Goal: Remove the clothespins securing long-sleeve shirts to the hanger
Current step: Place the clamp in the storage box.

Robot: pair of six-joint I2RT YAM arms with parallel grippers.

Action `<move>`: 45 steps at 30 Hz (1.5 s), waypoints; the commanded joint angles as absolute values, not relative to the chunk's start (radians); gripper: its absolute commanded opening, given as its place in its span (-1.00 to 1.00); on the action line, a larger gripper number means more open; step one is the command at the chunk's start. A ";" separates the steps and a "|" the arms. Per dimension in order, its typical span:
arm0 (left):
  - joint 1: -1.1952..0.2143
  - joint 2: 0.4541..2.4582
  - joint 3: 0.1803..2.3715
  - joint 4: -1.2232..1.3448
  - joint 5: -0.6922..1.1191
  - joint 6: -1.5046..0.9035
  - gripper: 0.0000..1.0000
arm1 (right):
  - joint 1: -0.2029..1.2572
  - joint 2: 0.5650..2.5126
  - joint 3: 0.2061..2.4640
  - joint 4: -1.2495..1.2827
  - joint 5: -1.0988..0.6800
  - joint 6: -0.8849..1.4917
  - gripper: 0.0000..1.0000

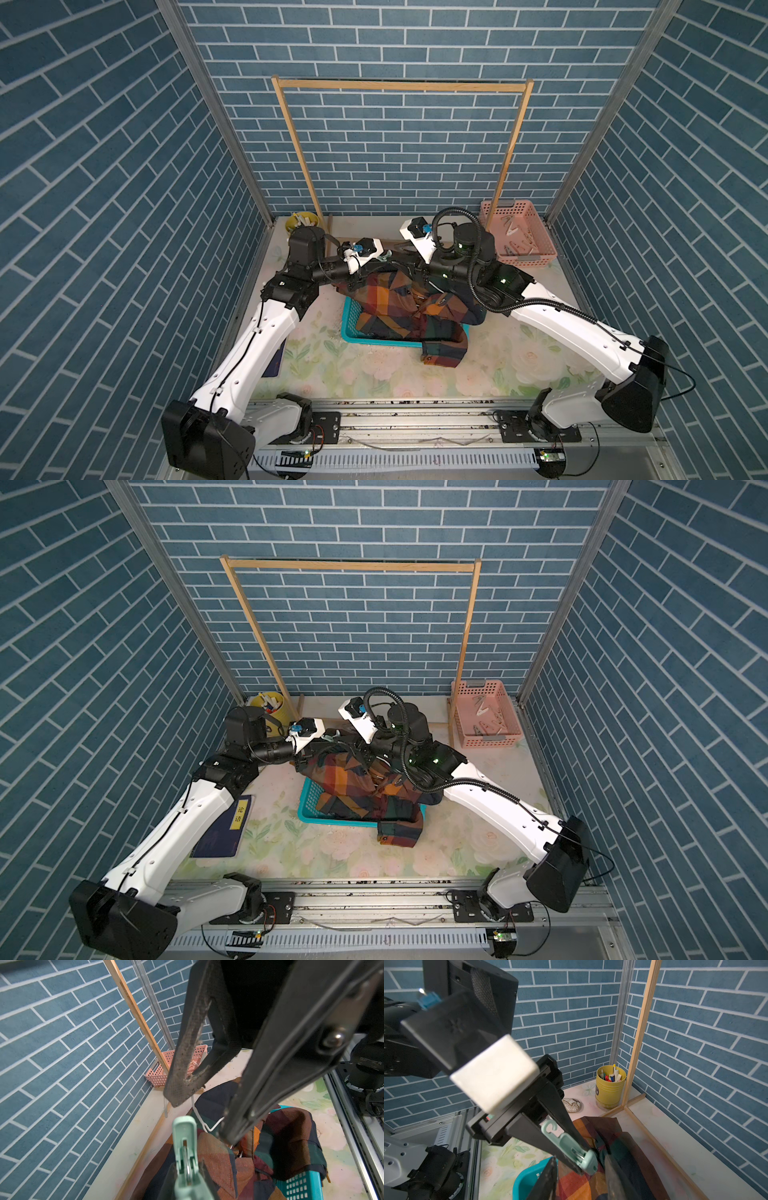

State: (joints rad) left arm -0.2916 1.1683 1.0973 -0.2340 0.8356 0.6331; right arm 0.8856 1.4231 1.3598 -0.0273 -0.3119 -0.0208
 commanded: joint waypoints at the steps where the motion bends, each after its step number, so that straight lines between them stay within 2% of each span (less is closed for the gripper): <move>1: -0.296 1.152 1.083 -0.215 0.837 0.618 -1.00 | 0.892 1.441 1.354 0.037 -0.268 0.041 -0.24; 10: -0.297 1.148 1.083 -0.206 0.837 0.609 -1.00 | 0.892 1.491 1.368 0.066 -0.273 0.080 -0.30; 14: -0.297 1.148 1.083 -0.202 0.839 0.604 -1.00 | 0.894 1.500 1.367 0.081 -0.270 0.089 -0.52; 15: -0.297 1.148 1.083 -0.202 0.838 0.604 -1.00 | 0.893 1.502 1.369 0.081 -0.268 0.093 -0.63; 16: -0.298 1.149 1.082 -0.204 0.838 0.604 -1.00 | 0.893 1.504 1.371 0.082 -0.271 0.094 -0.84; 17: -0.297 1.150 1.083 -0.205 0.838 0.603 -0.99 | 0.894 1.505 1.373 0.082 -0.268 0.097 -0.93; 19: -0.297 1.149 1.084 -0.207 0.835 0.605 -0.94 | 0.893 1.506 1.374 0.084 -0.268 0.100 -1.00; 23: -0.296 1.148 1.085 -0.213 0.828 0.611 -0.80 | 0.895 1.509 1.386 0.073 -0.269 0.095 -1.00; 24: -0.297 1.148 1.085 -0.214 0.827 0.611 -0.72 | 0.895 1.507 1.385 0.076 -0.268 0.094 -1.00; 25: -0.296 1.147 1.085 -0.213 0.823 0.611 -0.55 | 0.896 1.502 1.382 0.080 -0.261 0.091 -1.00; 26: -0.297 1.144 1.085 -0.214 0.819 0.611 -0.28 | 0.896 1.498 1.380 0.083 -0.248 0.091 -1.00; 28: -0.297 1.140 1.085 -0.223 0.812 0.617 0.40 | 0.896 1.483 1.383 0.070 -0.202 0.076 -1.00; 29: -0.297 1.138 1.086 -0.232 0.809 0.625 0.97 | 0.896 1.471 1.386 0.056 -0.163 0.065 -1.00; 35: -0.294 1.104 1.080 -0.226 0.755 0.620 0.99 | 0.809 1.372 1.402 -0.038 -0.053 0.021 -1.00; 40: -0.293 1.079 1.087 -0.155 0.628 0.515 0.99 | 0.636 1.278 1.416 -0.156 0.016 0.028 -1.00; 45: -0.280 1.093 1.170 -0.138 0.422 0.296 0.99 | 0.399 1.257 1.406 -0.290 0.025 0.069 -1.00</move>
State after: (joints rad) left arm -0.2905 1.0916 1.1107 -0.1795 0.5800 0.4599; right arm 0.4854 1.2636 1.4147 -0.1722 -0.0101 0.0364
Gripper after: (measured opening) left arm 0.994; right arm 0.066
